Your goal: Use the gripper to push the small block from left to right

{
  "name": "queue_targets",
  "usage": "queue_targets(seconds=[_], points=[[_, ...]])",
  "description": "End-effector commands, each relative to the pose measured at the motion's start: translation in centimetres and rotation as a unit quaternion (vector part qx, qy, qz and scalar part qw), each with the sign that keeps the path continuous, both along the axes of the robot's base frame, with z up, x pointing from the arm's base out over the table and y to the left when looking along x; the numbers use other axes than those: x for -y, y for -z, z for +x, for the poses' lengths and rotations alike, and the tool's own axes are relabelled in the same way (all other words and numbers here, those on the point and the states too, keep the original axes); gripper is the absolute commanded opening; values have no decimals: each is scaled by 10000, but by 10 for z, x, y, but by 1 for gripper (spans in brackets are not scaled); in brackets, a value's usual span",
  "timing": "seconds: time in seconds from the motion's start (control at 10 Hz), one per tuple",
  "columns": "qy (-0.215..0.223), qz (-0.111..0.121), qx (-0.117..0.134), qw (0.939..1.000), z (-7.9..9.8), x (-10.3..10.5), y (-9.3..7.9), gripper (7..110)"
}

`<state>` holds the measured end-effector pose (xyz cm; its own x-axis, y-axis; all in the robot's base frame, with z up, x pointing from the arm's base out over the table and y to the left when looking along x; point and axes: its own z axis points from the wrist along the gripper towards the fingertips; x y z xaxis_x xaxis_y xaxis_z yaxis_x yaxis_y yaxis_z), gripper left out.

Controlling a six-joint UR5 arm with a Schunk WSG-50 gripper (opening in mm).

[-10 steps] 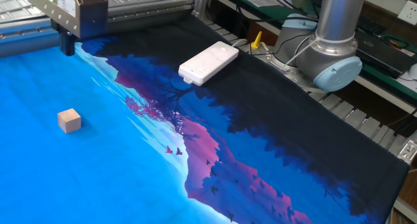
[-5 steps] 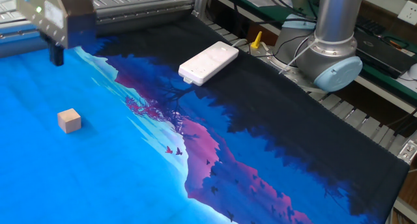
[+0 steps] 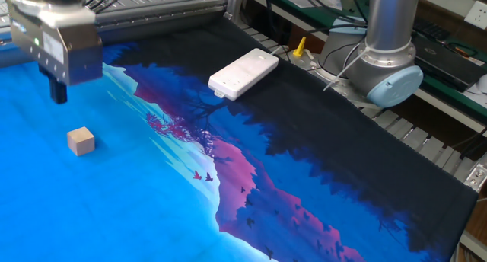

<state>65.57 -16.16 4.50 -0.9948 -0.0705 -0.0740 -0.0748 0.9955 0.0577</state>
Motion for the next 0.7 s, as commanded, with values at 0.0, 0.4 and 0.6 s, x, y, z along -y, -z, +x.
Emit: queue_targets(seconds=[0.0,0.4,0.6], points=[[32,59,143,9999,6,-4,22,7],[5,87,191,9998,7,-5,33,7],[5,72,191,9998,7,-5,33,7]])
